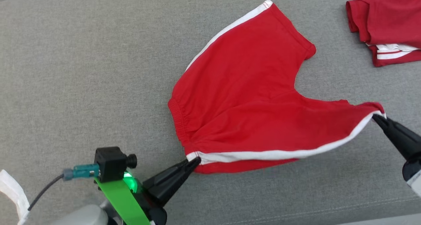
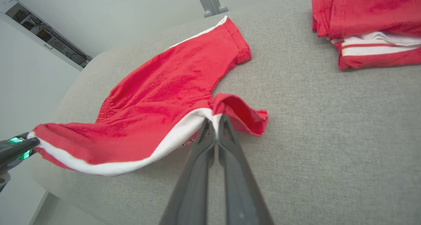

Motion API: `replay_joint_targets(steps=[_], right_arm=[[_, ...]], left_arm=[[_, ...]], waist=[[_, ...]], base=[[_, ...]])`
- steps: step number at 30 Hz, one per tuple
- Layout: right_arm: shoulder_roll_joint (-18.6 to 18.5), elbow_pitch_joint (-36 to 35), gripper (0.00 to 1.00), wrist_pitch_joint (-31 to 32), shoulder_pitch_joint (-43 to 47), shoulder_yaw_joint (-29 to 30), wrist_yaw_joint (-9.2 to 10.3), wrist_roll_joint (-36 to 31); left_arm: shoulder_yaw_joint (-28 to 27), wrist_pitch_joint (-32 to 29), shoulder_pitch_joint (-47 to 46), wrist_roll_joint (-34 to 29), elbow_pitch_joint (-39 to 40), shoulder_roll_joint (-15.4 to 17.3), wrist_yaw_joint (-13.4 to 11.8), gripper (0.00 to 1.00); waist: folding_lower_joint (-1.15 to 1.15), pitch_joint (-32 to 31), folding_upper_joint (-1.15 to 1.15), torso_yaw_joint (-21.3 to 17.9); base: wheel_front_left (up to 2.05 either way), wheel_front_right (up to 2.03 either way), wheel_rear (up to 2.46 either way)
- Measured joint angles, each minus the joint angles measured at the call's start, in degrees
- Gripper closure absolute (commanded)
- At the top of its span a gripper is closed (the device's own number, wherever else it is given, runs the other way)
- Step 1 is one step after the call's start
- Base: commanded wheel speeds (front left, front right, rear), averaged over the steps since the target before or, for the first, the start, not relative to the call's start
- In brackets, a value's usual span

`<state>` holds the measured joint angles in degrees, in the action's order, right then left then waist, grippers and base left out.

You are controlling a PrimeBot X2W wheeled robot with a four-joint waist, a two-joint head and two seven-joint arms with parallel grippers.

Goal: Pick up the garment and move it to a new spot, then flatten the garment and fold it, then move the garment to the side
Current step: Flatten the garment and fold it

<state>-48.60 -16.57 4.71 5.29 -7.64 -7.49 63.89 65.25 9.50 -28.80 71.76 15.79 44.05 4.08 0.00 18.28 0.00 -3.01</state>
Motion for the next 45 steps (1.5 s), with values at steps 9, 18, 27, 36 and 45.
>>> replay_joint_targets(steps=[9,18,27,36,45], right_arm=[[-3.15,7.97,1.00,17.59,-22.35,-1.88,0.00,5.06],[-2.40,16.61,1.00,33.42,-42.30,-4.13,0.01,7.11],[2.77,24.02,1.00,38.61,-56.68,-7.64,0.01,0.65],[5.38,29.43,0.00,37.84,-61.06,-9.94,0.01,-3.61],[5.54,26.85,0.00,26.28,-55.00,-9.15,0.01,-2.14]], left_arm=[[-5.98,-3.21,-6.09,16.90,-5.99,-6.49,3.03,1.00],[-11.57,-8.49,-12.41,26.10,-10.54,-12.39,3.24,1.00],[-13.86,-11.48,-14.21,25.62,-14.70,-15.82,3.24,1.00],[-15.32,-11.34,-14.23,23.06,-18.75,-18.04,3.25,0.00],[-14.75,-0.67,-13.55,8.29,-23.28,-15.82,3.28,0.00]], waist=[[0.00,3.24,0.00,3.23],[0.00,8.44,0.00,7.93],[0.00,13.40,0.00,12.22],[0.01,15.89,0.00,15.22],[0.00,13.16,0.00,13.97]], base=[[0.00,0.00,0.00],[0.00,0.00,0.00],[0.00,0.00,0.00],[0.00,0.00,0.00],[0.00,0.00,0.00]])
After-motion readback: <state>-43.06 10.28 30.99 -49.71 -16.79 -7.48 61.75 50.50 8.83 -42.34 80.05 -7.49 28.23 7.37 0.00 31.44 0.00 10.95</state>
